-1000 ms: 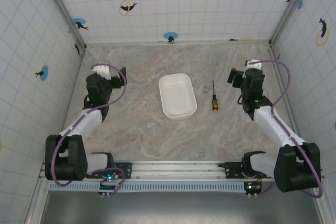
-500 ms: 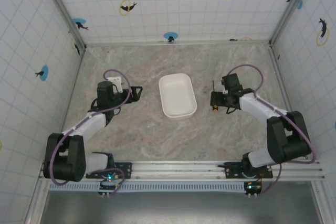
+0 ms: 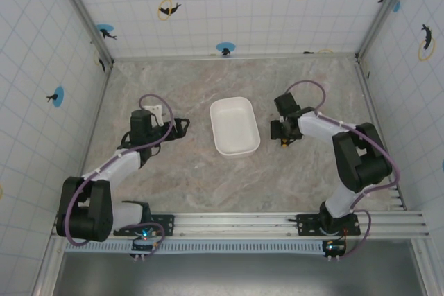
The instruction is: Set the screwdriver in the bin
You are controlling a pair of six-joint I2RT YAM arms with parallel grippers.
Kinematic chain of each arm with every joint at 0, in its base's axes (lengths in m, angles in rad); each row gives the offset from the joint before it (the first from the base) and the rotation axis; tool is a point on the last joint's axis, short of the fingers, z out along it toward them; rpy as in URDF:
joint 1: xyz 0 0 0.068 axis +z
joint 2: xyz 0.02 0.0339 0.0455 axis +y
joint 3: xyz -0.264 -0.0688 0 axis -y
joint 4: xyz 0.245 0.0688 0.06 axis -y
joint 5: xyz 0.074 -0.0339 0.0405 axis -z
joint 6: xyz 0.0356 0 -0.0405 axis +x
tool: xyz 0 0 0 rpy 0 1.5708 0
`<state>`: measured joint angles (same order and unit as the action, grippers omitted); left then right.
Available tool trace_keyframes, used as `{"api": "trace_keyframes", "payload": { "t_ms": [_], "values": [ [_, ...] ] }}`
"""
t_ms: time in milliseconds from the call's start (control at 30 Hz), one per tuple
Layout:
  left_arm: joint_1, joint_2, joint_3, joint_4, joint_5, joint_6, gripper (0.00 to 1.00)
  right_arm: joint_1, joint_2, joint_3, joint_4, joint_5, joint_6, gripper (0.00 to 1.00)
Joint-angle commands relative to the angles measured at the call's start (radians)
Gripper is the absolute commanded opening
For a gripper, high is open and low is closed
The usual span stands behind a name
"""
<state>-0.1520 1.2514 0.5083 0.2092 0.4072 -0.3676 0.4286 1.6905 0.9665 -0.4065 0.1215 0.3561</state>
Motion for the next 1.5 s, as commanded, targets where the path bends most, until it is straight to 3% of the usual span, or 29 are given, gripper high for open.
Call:
{"api": "trace_keyframes", "payload": {
  "t_ms": [0, 300, 567, 700, 933, 1100, 1200, 1333, 1467],
  "values": [
    [-0.006, 0.003, 0.015, -0.021, -0.008, -0.007, 0.97, 0.008, 0.027, 0.047, -0.048, 0.032, 0.003, 0.65],
    [-0.012, 0.013, 0.021, -0.035, -0.008, -0.008, 0.98, 0.007, 0.068, 0.067, -0.068, 0.026, -0.002, 0.5],
    [-0.015, 0.011, 0.022, -0.039, -0.01, -0.005, 0.98, -0.005, 0.077, 0.062, -0.07, 0.004, 0.004, 0.24],
    [-0.017, 0.01, 0.026, -0.039, -0.009, -0.003, 0.97, -0.029, 0.033, 0.04, -0.046, -0.03, 0.017, 0.14],
    [-0.018, -0.003, 0.037, -0.041, 0.024, 0.0, 0.98, -0.066, -0.117, 0.071, -0.016, -0.135, 0.044, 0.07],
    [-0.018, -0.017, 0.047, -0.038, 0.048, 0.012, 0.98, 0.03, -0.219, 0.159, 0.013, -0.078, 0.094, 0.03],
    [-0.018, -0.02, 0.049, -0.033, 0.06, 0.02, 0.98, 0.133, -0.24, 0.219, 0.011, 0.038, 0.141, 0.0],
    [-0.017, -0.011, 0.045, -0.008, 0.103, 0.019, 0.98, 0.254, -0.208, 0.292, -0.028, 0.15, 0.208, 0.0],
    [-0.019, 0.006, 0.046, 0.008, 0.144, 0.03, 0.98, 0.331, -0.146, 0.332, -0.042, 0.16, 0.298, 0.0]
  ]
}}
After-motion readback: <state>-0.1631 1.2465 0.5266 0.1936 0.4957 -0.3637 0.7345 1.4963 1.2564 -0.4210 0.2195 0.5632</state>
